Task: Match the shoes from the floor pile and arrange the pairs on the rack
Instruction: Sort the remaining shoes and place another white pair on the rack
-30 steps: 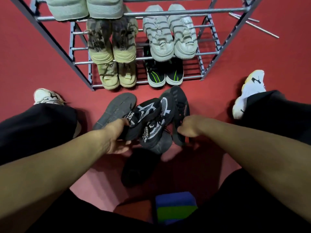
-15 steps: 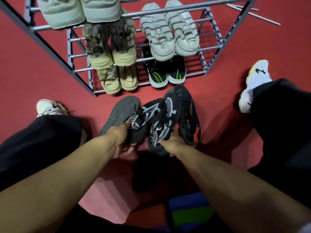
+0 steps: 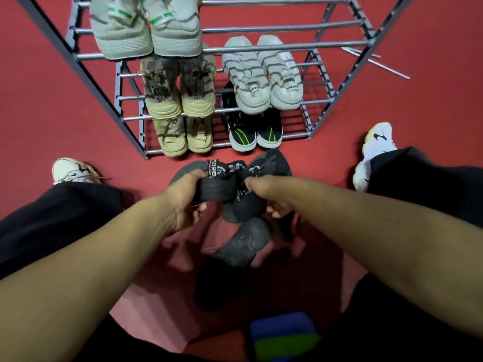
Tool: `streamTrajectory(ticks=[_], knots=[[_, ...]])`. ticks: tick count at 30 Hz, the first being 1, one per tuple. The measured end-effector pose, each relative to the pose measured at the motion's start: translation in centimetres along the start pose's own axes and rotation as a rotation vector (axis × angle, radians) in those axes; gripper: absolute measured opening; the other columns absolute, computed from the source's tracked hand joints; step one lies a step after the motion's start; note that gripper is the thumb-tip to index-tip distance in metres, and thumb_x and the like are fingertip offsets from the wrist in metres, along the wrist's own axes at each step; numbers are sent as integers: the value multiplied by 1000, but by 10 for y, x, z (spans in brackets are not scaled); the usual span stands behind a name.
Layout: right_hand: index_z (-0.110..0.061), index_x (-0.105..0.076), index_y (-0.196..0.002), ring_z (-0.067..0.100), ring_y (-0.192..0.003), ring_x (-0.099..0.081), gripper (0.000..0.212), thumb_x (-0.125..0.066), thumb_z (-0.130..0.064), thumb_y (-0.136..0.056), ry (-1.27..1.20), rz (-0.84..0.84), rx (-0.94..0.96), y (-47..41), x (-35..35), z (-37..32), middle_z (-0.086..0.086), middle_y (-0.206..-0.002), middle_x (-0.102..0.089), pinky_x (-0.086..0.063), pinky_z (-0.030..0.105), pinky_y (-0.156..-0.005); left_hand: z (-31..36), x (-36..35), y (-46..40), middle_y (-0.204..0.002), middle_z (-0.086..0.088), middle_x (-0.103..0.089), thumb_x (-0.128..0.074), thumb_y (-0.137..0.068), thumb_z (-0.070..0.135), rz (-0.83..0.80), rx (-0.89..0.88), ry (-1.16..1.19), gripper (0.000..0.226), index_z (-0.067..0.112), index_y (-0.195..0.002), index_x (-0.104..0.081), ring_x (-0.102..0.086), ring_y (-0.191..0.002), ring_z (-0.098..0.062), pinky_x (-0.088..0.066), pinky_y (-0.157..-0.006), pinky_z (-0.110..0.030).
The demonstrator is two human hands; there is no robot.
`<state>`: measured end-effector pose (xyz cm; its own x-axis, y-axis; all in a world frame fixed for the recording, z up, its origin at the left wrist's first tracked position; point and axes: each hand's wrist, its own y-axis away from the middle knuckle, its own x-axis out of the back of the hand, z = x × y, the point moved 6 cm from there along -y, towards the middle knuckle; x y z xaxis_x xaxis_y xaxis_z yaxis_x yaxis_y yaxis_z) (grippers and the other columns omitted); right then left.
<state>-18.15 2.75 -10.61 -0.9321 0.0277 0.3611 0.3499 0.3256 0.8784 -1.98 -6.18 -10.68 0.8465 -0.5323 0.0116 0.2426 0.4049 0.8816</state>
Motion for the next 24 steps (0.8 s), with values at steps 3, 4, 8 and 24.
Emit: streamTrajectory(ticks=[3, 4, 8, 24], knots=[[-22, -44, -75, 13, -45, -34, 22, -40, -39, -89, 64, -41, 70, 21, 31, -13, -1, -55, -40, -29, 18, -46, 8, -5, 8, -56, 5, -39, -52, -77, 50, -37, -25, 59, 26, 25, -72, -47, -36, -30, -6, -23, -38, -8], [-21, -43, -70, 12, -39, -32, 25, -38, -37, -89, 87, -70, 86, 28, 40, -13, -2, -48, -39, -27, 15, -43, 10, -6, 10, -56, 5, -39, -52, -77, 48, -45, -32, 69, 25, 25, -71, -47, -36, -31, -5, -23, -38, -8], [-20, -47, -73, 12, -45, -33, 27, -38, -35, -93, -37, -93, 121, 46, 79, -2, 0, -54, -41, -36, 15, -39, 17, -5, 15, -55, 6, -39, -56, -75, 44, -61, -45, 45, 21, 24, -72, -50, -35, -39, -5, -25, -37, -8], [-21, -60, -87, 14, -57, -49, 19, -42, -24, -94, -311, -188, 410, 134, 119, -6, -1, -65, -54, -40, 21, -39, 59, -33, 113, -65, 2, -53, -57, -86, 26, -106, -330, 176, 9, 18, -87, -58, -46, -47, -8, -31, -40, -16]])
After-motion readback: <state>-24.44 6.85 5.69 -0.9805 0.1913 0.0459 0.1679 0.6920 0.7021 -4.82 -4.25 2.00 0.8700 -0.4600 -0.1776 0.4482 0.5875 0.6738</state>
